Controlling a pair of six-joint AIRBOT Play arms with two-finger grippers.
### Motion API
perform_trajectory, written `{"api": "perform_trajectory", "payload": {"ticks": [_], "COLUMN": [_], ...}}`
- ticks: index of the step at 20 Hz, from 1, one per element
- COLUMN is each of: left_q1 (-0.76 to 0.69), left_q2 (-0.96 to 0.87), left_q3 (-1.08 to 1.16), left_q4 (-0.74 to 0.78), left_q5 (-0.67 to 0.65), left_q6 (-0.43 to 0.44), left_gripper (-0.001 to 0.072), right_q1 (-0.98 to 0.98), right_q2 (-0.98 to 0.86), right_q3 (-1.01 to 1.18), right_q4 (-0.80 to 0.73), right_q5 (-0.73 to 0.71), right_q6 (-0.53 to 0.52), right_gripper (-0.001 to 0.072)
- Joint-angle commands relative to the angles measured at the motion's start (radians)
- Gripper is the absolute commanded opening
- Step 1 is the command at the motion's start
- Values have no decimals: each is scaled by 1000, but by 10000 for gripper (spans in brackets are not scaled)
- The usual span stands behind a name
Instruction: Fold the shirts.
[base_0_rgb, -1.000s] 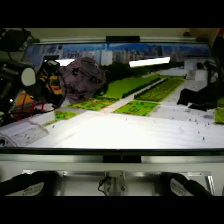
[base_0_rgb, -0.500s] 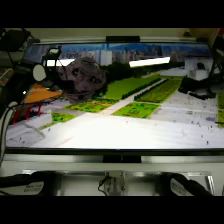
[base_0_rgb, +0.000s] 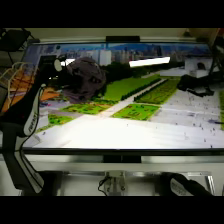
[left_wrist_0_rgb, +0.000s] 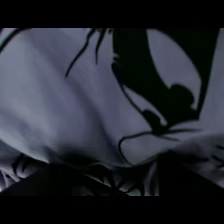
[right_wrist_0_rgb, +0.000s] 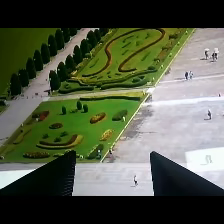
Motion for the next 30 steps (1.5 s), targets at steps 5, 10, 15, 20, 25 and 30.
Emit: {"api": "perform_trajectory", "payload": {"ticks": [5,10,15,20,25,30], "left_q1": [-12,-196,-620,-877,-715,-323], "left_q2": [159,572,732,564,519,511], "left_q3": [51,35,-308,-601,-496,-253], "left_q4": [-125,-125,-124,-126,-149,-142], "left_q5": [151,100,156,553,364,106], "left_q6": [199,264,34,-219,-72,89], "left_gripper": [67,67,67,84,714,712], "right_q1": [0,-37,-121,-130,-130,-98], "right_q2": [3,58,153,206,135,129], "right_q3": [3,182,403,417,368,-91], "right_q4": [41,3,3,3,25,111], "right_q5": [-3,-9,-11,95,360,302], "right_q6": [-40,-79,-50,-49,-74,-117], "right_gripper": [579,579,579,579,581,655]}}
